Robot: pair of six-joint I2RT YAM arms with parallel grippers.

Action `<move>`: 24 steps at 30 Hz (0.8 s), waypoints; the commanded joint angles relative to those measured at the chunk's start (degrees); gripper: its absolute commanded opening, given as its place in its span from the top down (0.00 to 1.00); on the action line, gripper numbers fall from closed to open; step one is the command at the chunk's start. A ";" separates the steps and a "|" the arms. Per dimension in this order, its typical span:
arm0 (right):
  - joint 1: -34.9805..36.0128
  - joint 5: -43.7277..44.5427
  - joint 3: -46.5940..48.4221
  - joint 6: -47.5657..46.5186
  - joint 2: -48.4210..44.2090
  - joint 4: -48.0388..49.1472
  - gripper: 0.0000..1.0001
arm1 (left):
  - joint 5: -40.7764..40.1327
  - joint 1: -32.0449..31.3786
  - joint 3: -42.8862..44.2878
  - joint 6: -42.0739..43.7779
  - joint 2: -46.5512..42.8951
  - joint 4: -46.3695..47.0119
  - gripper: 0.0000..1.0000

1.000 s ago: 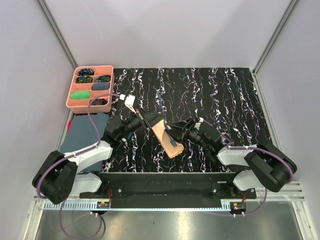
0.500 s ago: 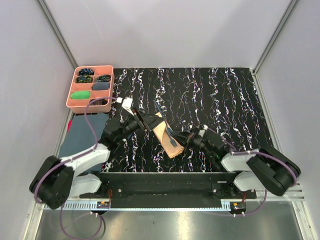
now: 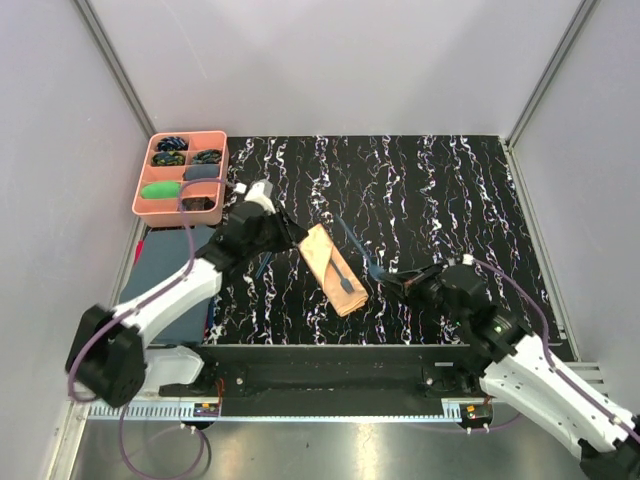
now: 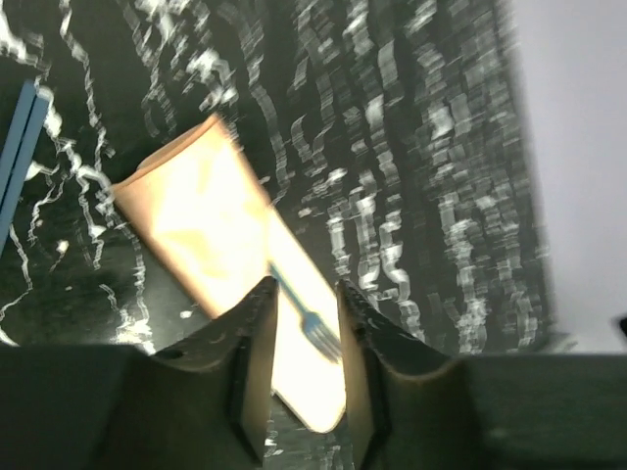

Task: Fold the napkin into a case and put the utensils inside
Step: Pass from the left arm to the right, then insert the spoon into the center of the board.

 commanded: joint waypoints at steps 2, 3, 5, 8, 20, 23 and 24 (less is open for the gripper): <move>0.20 -1.45 2.89 -9.29 10.93 -17.16 1.00 | 4.05 0.18 8.73 2.45 12.49 -4.27 0.72; 0.29 -1.02 2.98 -9.21 9.98 -17.51 1.00 | 4.32 0.18 9.53 2.71 15.12 -4.36 0.73; 0.29 -0.49 2.11 -8.68 9.00 -17.69 1.00 | 4.15 0.18 10.67 2.89 17.07 -4.10 0.74; 0.29 -1.62 0.97 -7.80 9.52 -18.39 1.00 | 4.23 0.18 11.90 2.98 20.32 -3.75 0.74; 0.46 -3.39 5.62 -10.96 22.80 -16.47 1.00 | 4.50 0.18 13.49 2.01 26.74 -1.20 0.73; 0.47 -3.12 6.76 -10.88 24.64 -15.50 1.00 | 4.58 0.18 14.45 2.19 28.23 -1.55 0.73; 0.47 -3.03 7.02 -10.88 25.60 -14.97 1.00 | 4.24 0.18 14.80 2.27 28.93 -1.72 0.73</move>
